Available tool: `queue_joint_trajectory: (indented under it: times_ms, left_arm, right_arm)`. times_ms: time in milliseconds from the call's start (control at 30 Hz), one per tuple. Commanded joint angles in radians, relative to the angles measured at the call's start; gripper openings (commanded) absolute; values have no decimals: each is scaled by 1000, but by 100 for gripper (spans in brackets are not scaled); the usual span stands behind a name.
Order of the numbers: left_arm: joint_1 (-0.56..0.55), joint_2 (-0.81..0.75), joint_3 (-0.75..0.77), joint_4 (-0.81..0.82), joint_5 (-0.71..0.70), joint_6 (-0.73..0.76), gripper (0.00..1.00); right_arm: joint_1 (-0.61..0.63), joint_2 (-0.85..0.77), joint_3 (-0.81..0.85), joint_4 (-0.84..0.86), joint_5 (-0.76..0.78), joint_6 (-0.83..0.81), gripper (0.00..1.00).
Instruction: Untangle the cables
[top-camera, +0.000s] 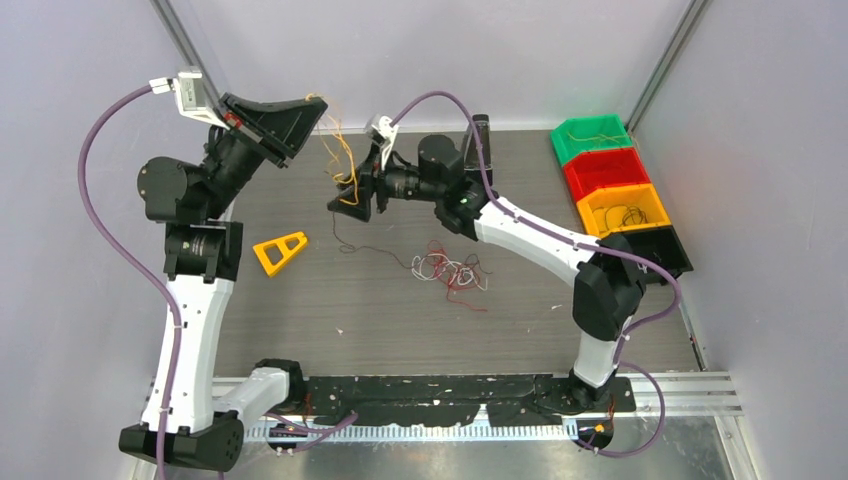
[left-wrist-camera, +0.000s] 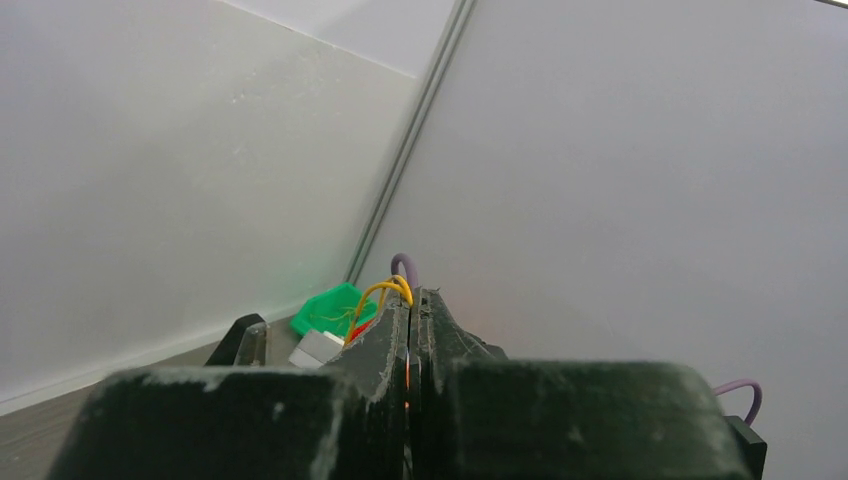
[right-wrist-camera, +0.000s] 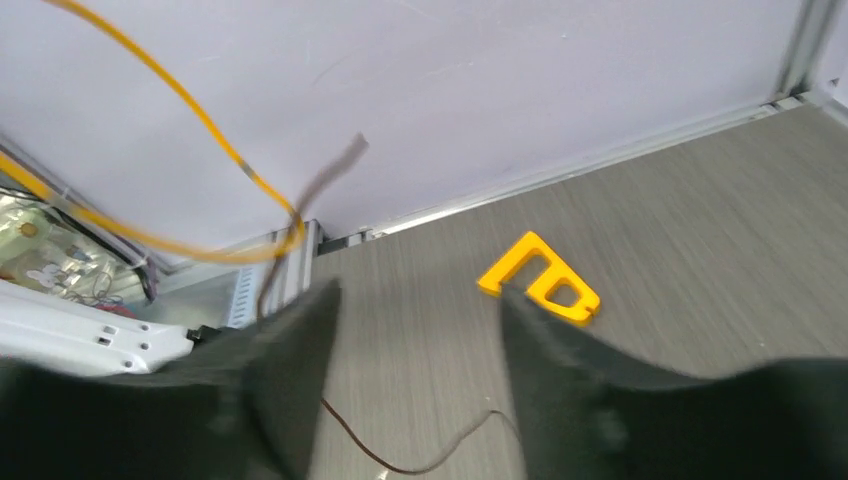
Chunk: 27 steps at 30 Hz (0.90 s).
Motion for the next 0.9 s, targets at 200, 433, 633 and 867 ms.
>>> queue_joint_trajectory:
  times_ms: [200, 433, 633, 867]
  left_arm:
    - [-1, -41, -9, 0, -33, 87, 0]
    - [4, -33, -5, -12, -27, 105, 0]
    - [3, -24, -32, 11, -27, 76, 0]
    - [2, -7, -35, 26, -22, 44, 0]
  right_arm:
    - [10, -123, -200, 38, 34, -108, 6]
    - [-124, -212, -305, -173, -38, -171, 57]
    - [-120, -337, -313, -134, -75, -105, 97]
    - [14, -226, -146, 20, 5, 21, 100]
